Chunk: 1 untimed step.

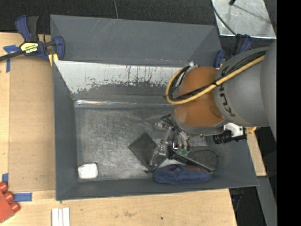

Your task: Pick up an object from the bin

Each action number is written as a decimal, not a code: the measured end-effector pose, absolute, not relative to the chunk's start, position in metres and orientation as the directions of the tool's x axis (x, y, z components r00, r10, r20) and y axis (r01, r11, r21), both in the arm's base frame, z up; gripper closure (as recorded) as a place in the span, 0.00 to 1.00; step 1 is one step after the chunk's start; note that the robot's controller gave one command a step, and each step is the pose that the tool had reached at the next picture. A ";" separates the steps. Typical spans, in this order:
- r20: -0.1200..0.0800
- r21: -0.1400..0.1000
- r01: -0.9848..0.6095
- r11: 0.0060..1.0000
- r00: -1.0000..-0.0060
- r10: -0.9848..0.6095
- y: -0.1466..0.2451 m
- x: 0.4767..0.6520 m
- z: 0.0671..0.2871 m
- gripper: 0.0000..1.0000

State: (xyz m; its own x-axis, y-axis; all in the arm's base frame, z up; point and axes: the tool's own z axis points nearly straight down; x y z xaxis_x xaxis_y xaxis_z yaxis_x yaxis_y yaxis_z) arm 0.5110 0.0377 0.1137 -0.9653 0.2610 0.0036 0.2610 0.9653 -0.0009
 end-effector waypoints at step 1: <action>-0.005 0.003 0.357 0.934 -0.934 0.357 0.044 0.506 0.073 0.00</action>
Offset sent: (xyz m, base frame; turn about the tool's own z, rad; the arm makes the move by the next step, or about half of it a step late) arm -0.0072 0.0065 -0.0437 0.1007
